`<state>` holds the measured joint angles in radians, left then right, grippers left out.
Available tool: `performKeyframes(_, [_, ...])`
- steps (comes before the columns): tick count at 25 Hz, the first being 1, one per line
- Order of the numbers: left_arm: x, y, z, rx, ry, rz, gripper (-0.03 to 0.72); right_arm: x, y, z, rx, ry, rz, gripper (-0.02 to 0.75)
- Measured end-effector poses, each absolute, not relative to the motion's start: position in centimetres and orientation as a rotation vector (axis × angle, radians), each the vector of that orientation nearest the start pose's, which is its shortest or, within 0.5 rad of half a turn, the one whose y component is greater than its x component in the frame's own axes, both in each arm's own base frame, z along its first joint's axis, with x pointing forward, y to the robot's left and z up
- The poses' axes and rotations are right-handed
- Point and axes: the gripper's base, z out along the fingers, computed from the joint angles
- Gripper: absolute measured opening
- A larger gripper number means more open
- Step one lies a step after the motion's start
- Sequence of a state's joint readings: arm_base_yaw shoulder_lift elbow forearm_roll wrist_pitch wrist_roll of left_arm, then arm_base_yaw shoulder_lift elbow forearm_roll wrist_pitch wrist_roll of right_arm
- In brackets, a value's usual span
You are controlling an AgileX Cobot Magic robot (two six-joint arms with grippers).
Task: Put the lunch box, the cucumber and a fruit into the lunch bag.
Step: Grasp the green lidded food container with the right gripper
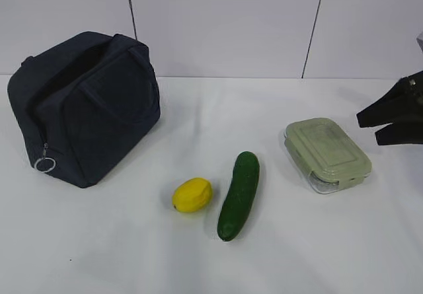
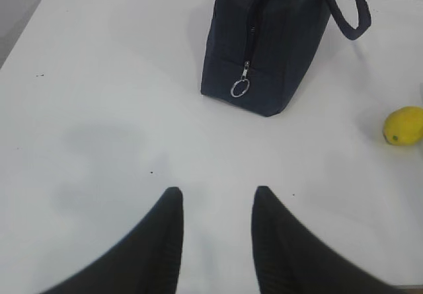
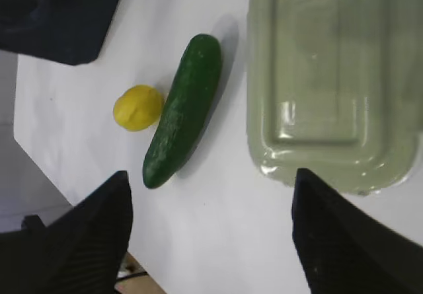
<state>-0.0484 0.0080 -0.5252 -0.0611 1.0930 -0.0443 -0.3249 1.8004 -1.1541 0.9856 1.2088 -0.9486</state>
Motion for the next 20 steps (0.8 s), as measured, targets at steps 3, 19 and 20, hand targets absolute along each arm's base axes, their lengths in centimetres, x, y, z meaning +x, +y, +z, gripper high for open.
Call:
performKeyframes(3, [-0.8,-0.5,28.2,0.009,2.06,-0.131,0.24,34.5,-6.0,19.7,-0.054,2.498,1.156,0.581])
performKeyframes(19, [-0.8,-0.5,28.2,0.009,2.06,-0.131,0.24,38.7,-15.4,14.8,0.234,2.462,1.1,0.581])
performKeyframes(20, [-0.8,-0.5,28.2,0.009,2.06,-0.131,0.24,39.0,-15.6,14.8,0.236,2.458,1.098,0.581])
